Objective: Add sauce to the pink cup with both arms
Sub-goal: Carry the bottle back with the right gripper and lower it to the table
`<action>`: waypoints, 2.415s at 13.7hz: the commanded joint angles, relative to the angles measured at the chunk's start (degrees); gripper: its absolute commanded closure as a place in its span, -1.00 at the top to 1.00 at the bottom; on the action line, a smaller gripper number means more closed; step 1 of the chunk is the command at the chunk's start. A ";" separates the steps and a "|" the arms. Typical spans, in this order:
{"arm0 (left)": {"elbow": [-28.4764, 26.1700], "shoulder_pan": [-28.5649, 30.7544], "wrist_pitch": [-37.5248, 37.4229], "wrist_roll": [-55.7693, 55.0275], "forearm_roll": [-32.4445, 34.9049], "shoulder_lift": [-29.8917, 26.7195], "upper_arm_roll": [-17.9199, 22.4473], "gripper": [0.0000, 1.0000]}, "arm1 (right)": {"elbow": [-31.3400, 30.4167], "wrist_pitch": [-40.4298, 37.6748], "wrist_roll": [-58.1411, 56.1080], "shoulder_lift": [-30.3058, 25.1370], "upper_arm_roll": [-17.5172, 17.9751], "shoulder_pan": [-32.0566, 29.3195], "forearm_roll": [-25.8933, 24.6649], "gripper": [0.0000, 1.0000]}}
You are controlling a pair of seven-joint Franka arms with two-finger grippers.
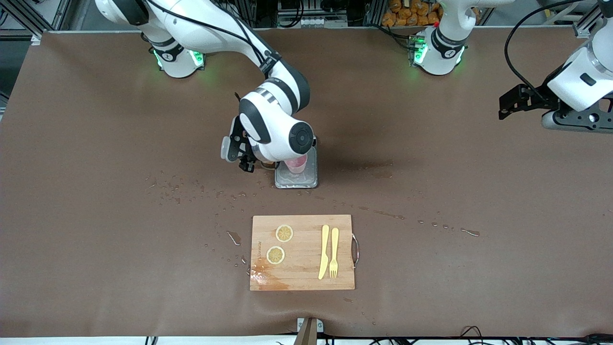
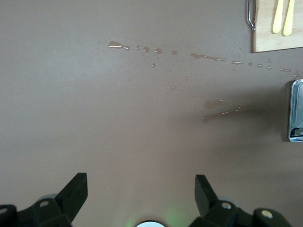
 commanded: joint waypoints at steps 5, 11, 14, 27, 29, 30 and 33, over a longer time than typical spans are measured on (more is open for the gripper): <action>0.98 0.46 -1.11 -0.94 0.81 0.08 -0.35 1.00 | -10.35 6.80 -8.75 -12.65 0.72 -8.42 7.33 -0.90; 1.07 0.54 -1.02 -0.42 0.81 0.08 -0.35 1.00 | -27.24 19.03 -24.38 -26.63 0.55 -18.69 19.79 -0.90; 0.98 0.37 -1.02 -0.50 0.72 0.08 -0.35 1.00 | -28.57 18.69 -31.76 -28.49 0.55 -25.28 26.13 -0.90; 0.98 -0.07 -0.93 -0.41 0.89 0.08 -0.44 1.00 | -30.60 4.90 -83.96 -16.39 0.37 -62.11 52.86 -0.84; 0.98 -0.07 -0.93 -0.41 0.89 0.08 -0.44 1.00 | -30.25 4.45 -92.32 -11.20 0.37 -66.25 54.01 -0.82; 0.98 -0.07 -0.93 -0.41 1.07 0.08 -0.44 1.00 | -30.24 4.45 -95.14 -8.66 0.37 -67.48 54.54 -0.79; 1.07 -0.07 -0.93 -0.41 1.16 0.08 -0.44 1.00 | -29.98 5.06 -104.46 -1.09 0.37 -69.51 57.17 -0.77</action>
